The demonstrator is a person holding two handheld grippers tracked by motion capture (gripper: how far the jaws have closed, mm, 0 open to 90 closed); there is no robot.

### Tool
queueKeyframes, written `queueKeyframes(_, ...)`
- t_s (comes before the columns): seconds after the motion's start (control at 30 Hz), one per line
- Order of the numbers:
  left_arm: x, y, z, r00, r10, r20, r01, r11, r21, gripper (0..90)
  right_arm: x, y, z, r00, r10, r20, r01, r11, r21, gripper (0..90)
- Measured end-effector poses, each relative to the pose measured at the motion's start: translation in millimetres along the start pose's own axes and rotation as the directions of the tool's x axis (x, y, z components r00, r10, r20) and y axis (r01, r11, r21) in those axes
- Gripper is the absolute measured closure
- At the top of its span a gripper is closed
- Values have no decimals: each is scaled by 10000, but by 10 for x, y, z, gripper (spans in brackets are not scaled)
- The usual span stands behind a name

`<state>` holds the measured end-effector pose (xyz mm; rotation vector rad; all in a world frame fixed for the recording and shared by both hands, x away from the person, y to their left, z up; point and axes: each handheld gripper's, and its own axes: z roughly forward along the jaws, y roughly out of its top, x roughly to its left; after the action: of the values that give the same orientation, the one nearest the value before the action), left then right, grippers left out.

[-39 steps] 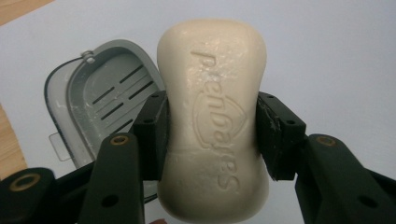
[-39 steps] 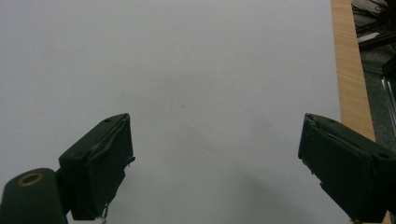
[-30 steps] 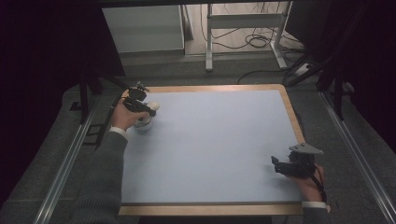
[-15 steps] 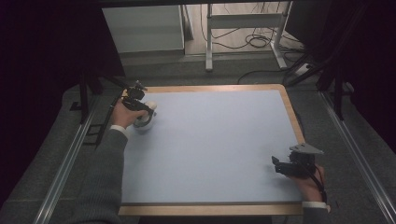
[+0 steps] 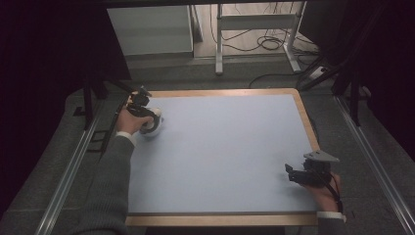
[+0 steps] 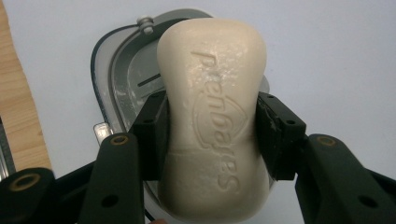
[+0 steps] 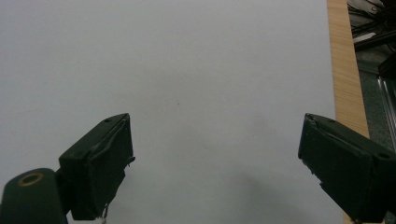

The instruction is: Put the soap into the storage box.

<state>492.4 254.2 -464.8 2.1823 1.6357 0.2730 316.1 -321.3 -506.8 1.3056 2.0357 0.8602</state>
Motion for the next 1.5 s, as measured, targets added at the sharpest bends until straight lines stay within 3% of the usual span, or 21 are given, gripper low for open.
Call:
queueKeyframes(0.2, -26, -34, 39, 10000, 36, 28, -36, 10000, -32, 467, 3, -1, 6, 10000, -17, 21, 17, 10000, 25, 99)
queueKeyframes(0.23, -32, -36, -8, 9995, -51, 321, 66, 9989, -468, 449, 2, -2, 8, 10000, -3, 26, 3, 10000, 37, 99)
queueKeyframes(0.33, -58, -28, -62, 9992, 16, 400, 8, 9982, -599, 378, 1, -3, 7, 10000, -7, 33, 7, 10000, 35, 99)
queueKeyframes(0.47, -112, -44, -178, 9987, 151, 489, -103, 9953, -968, 348, 4, 1, 0, 10000, -20, 26, 20, 10000, 2, 99)
queueKeyframes(0.67, -181, -103, -344, 9974, 566, 451, -499, 9893, -1369, 309, 4, 4, -2, 10000, -51, 26, 51, 10000, -15, 99)
queueKeyframes(0.77, -262, -181, -435, 9944, 909, 540, -801, 9812, -1756, 287, 5, 8, -7, 10000, -33, 43, 33, 10000, -37, 99)
queueKeyframes(0.8, -324, -248, -484, 9901, 1220, 699, -1065, 9752, -1939, 285, 4, 9, -8, 10000, -41, 53, 41, 10000, -50, 99)
queueKeyframes(0.87, -356, -283, -501, 9880, 1349, 751, -1176, 9727, -2000, 282, 4, 9, -9, 10000, -38, 55, 38, 10000, -54, 99)
queueKeyframes(0.9, -414, -352, -529, 9832, 1632, 814, -1430, 9669, -2112, 280, 5, 9, -10, 10000, -28, 45, 28, 10000, -62, 99)
queueKeyframes(1.07, -495, -488, -564, 9743, 2020, 1000, -1743, 9565, -2340, 273, 7, 11, -18, 10000, -34, 45, 34, 10000, -91, 99)
queueKeyframes(1.1, -533, -567, -570, 9690, 2187, 1153, -1856, 9516, -2452, 270, 6, 12, -20, 10000, -32, 49, 33, 9999, -101, 99)
queueKeyframes(1.13, -533, -567, -570, 9690, 2187, 1153, -1856, 9516, -2452, 270, 6, 12, -20, 10000, -32, 49, 33, 9999, -101, 99)
queueKeyframes(1.2, -596, -688, -543, 9612, 2410, 1343, -2019, 9462, -2527, 268, -1, 12, -25, 10000, -18, 60, 19, 9999, -131, 99)
queueKeyframes(1.23, -596, -688, -543, 9612, 2410, 1343, -2019, 9462, -2527, 266, -1, 12, -25, 10000, -18, 60, 19, 9999, -131, 99)
queueKeyframes(1.4, -699, -922, -448, 9482, 2733, 1616, -2270, 9394, -2568, 260, -6, 17, -42, 10000, -22, 93, 24, 9998, -203, 99)
queueKeyframes(1.5, -732, -1046, -388, 9438, 2840, 1688, -2370, 9380, -2528, 255, -7, 17, -47, 9999, -32, 114, 34, 9998, -211, 99)
